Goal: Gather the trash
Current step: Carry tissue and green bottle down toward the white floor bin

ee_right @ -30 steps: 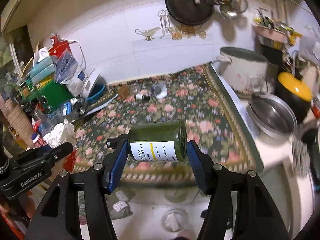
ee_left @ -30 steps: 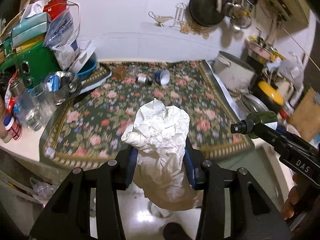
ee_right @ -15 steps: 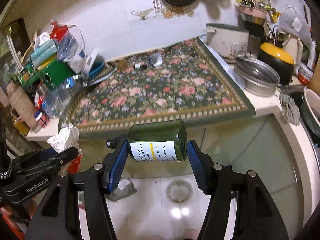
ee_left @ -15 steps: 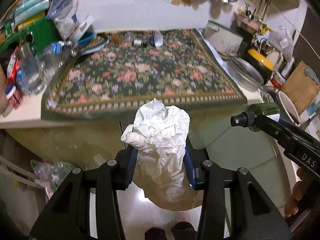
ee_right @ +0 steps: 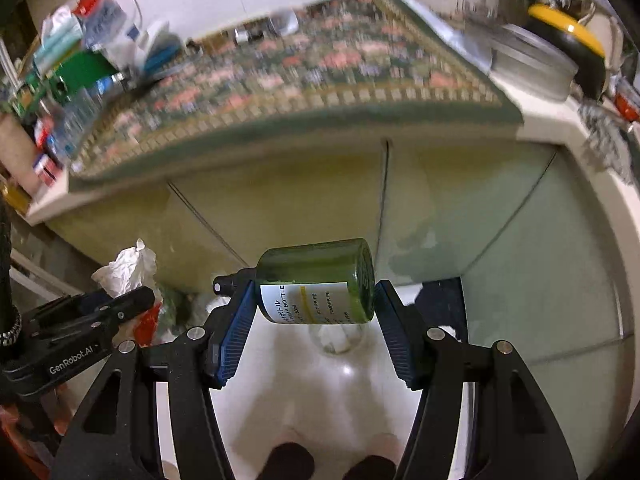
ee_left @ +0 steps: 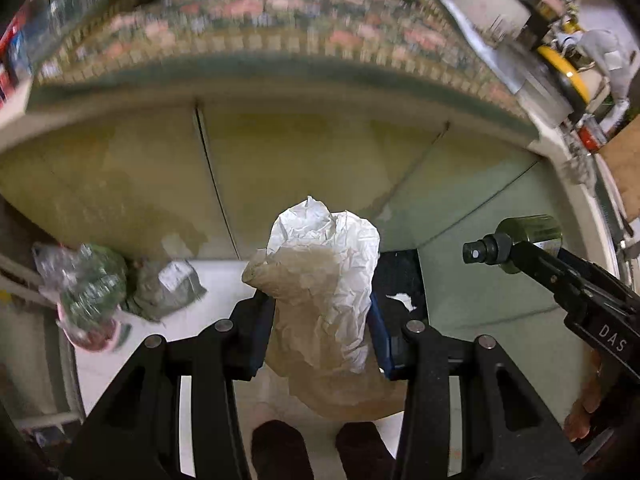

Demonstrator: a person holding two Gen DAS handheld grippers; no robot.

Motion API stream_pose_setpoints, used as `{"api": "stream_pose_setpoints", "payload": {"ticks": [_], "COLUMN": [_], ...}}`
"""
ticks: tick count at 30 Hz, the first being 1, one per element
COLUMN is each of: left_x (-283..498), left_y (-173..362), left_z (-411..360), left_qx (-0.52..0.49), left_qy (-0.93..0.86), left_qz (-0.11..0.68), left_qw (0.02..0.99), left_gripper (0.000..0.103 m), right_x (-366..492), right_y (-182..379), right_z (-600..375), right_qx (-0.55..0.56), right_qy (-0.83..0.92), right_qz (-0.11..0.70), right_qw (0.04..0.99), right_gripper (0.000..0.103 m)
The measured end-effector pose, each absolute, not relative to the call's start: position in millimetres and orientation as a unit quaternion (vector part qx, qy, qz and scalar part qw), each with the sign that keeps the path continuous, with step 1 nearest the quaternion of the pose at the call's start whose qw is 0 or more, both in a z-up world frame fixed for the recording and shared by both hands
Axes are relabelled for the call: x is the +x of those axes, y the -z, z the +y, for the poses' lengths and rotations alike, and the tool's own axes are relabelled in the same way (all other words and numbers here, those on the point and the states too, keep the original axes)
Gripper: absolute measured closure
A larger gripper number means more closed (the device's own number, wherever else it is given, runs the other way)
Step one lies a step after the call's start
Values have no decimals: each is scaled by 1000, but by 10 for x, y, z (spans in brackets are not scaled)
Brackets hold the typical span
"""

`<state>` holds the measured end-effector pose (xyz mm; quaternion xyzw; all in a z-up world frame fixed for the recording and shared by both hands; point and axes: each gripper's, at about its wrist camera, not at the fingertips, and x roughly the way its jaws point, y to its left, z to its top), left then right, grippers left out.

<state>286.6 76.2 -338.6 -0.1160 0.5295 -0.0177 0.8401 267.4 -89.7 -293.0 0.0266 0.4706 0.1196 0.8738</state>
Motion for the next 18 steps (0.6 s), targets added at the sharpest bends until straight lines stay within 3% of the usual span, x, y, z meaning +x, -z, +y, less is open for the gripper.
{"api": "stream_pose_setpoints", "payload": {"ticks": [18], "left_x": [3375], "left_y": [5890], "left_z": [365], "left_qx": [-123], "left_qy": [16], "left_qz": [621], "left_qw": [774], "left_gripper": [60], "right_x": [3377], "right_y": [4936], "right_z": [-1013], "right_qx": [2], "right_qy": [-139], "right_qz": [530], "right_qw": [836], "right_gripper": [46]}}
